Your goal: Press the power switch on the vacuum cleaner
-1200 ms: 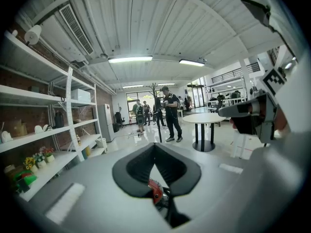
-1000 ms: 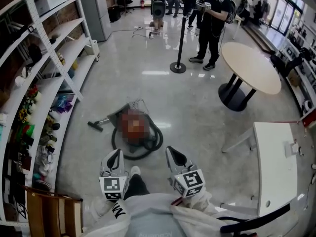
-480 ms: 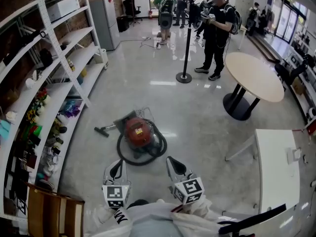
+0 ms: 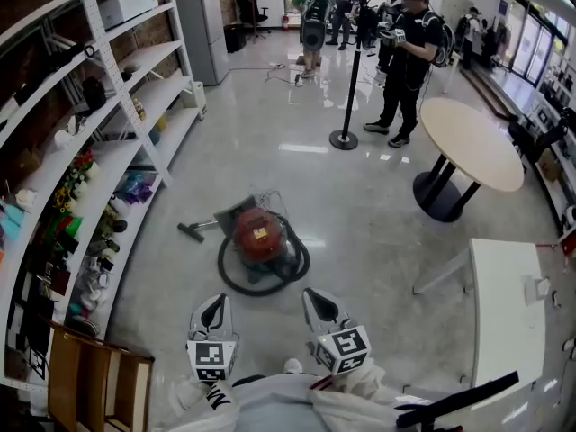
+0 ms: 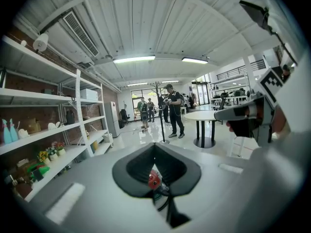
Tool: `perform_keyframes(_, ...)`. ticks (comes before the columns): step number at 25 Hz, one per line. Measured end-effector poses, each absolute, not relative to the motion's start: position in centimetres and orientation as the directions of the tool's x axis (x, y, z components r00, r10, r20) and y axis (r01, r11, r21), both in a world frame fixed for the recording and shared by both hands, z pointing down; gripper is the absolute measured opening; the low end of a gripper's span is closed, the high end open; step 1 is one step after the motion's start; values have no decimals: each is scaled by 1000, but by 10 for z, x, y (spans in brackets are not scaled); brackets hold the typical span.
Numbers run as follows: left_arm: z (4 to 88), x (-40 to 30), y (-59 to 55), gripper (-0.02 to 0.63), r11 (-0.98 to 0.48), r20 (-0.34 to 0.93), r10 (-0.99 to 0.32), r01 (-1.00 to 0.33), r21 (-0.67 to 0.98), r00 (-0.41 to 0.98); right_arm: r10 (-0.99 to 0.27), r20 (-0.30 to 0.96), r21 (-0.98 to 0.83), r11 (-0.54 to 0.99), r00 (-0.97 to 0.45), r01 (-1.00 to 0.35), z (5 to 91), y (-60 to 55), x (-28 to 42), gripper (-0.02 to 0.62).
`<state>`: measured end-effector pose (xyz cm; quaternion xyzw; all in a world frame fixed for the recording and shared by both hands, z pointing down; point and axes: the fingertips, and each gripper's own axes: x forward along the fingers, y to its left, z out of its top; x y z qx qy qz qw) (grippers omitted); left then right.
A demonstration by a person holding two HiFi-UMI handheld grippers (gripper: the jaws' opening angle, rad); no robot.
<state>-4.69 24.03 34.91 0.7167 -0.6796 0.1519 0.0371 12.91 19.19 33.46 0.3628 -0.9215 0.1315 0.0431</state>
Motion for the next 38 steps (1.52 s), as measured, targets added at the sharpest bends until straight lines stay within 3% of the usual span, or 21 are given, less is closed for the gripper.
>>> perform_keyframes(38,355,-87,343,0,-171,244,-958,-983,-72,149,-706,225,-167,651,-671,-741,334,314,78,0)
